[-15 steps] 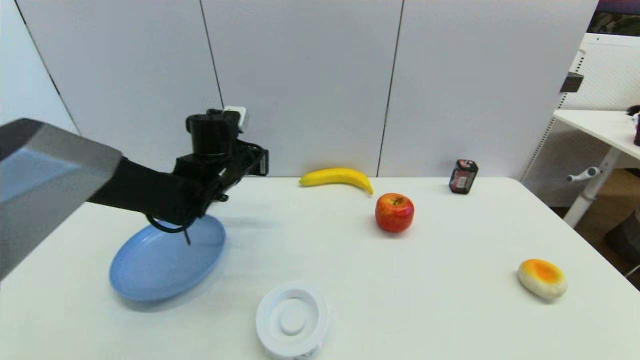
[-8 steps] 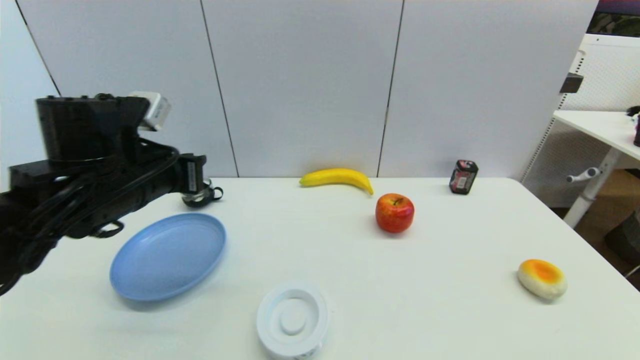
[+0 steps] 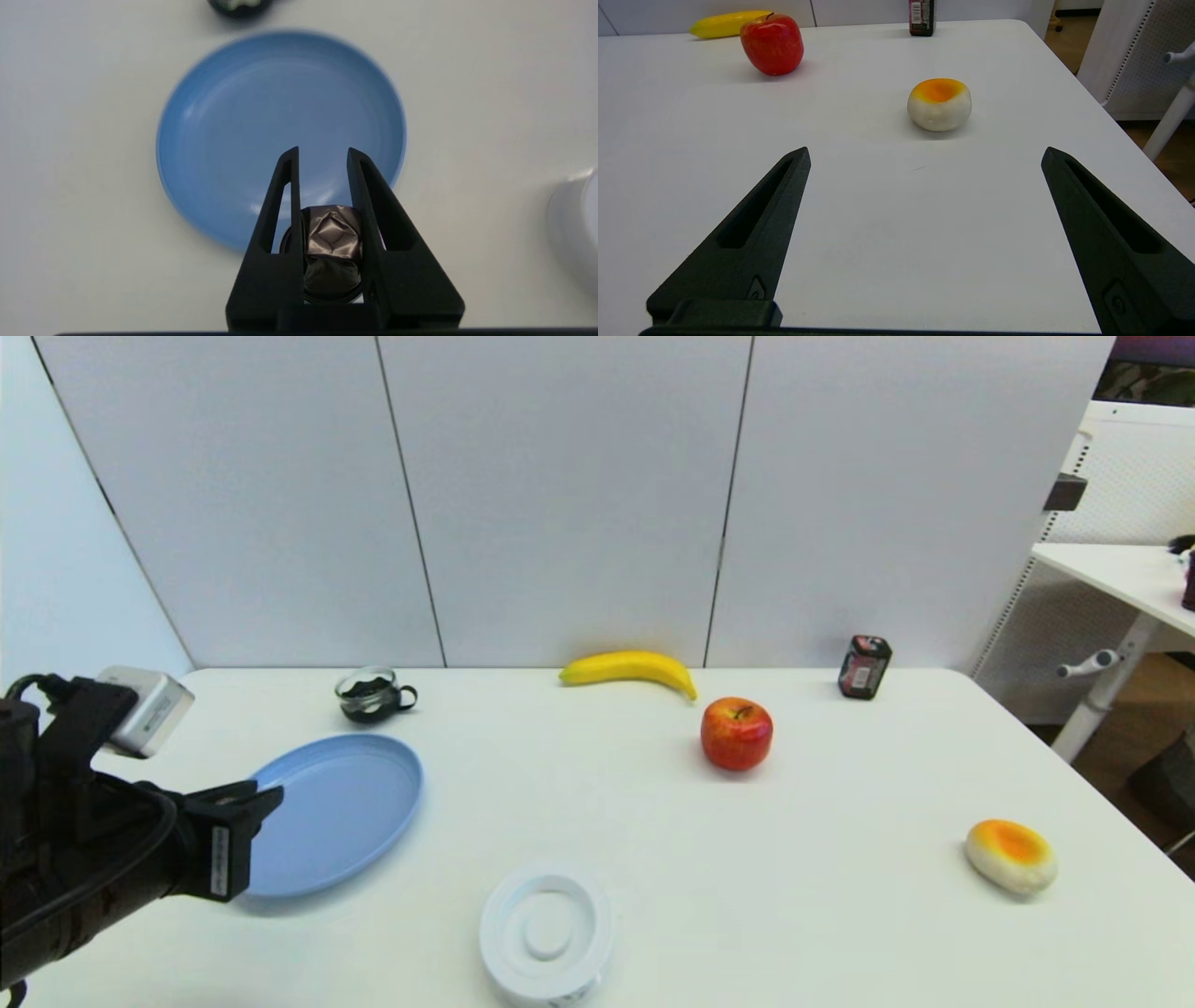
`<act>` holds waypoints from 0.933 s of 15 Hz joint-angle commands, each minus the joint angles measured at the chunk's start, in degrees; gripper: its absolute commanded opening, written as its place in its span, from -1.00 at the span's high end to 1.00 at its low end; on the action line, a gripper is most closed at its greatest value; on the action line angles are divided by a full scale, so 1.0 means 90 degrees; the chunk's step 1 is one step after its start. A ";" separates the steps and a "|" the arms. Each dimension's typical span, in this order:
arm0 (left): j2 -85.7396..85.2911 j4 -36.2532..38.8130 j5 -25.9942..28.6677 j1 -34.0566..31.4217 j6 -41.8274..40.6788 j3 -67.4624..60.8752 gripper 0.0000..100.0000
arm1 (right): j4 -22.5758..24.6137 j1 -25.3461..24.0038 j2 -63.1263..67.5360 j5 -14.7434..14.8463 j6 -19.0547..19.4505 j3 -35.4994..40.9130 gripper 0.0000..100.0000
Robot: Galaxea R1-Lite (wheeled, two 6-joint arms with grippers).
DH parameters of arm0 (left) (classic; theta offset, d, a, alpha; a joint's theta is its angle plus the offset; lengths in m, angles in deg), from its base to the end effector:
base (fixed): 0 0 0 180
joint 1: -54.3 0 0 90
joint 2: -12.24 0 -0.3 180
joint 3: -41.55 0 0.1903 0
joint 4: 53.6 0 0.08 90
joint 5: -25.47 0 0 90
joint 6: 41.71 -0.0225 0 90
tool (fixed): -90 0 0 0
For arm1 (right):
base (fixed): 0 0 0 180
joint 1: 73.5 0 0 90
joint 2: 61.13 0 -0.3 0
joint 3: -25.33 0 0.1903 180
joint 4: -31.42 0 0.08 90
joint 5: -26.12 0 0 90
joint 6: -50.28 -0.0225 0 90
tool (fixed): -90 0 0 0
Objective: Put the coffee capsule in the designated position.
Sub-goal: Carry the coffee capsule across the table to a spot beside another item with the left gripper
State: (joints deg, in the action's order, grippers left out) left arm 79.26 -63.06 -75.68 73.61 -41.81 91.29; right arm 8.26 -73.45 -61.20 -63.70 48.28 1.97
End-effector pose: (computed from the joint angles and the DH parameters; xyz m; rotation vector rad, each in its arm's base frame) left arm 0.1484 -0.0474 0.1737 0.1244 0.4506 -0.1402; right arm -0.0229 -0.0001 0.0758 0.0349 -0.0048 -0.0039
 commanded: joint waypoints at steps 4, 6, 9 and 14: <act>0.0160 -0.0012 -0.0011 0.0003 0.0040 -0.0645 1.00 | -0.0003 -0.0005 0.0008 -0.0001 -0.0002 0.0000 -1.00; 0.0356 -0.0042 -0.0001 0.0003 0.0040 -0.0664 1.00 | -0.0003 -0.0005 0.0008 -0.0001 -0.0002 0.0000 -1.00; 0.0678 -0.0071 0.0019 0.0013 0.0030 -0.0684 1.00 | -0.0003 -0.0005 0.0008 -0.0001 -0.0002 0.0000 -1.00; 0.0961 -0.0237 0.0019 0.0022 0.0040 -0.0606 1.00 | 0.0006 -0.0005 0.0008 -0.0001 -0.0002 0.0000 -1.00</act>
State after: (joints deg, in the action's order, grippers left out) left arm 86.14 -65.23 -75.44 73.80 -41.50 85.78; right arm 8.23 -73.47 -61.20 -63.70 48.26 1.97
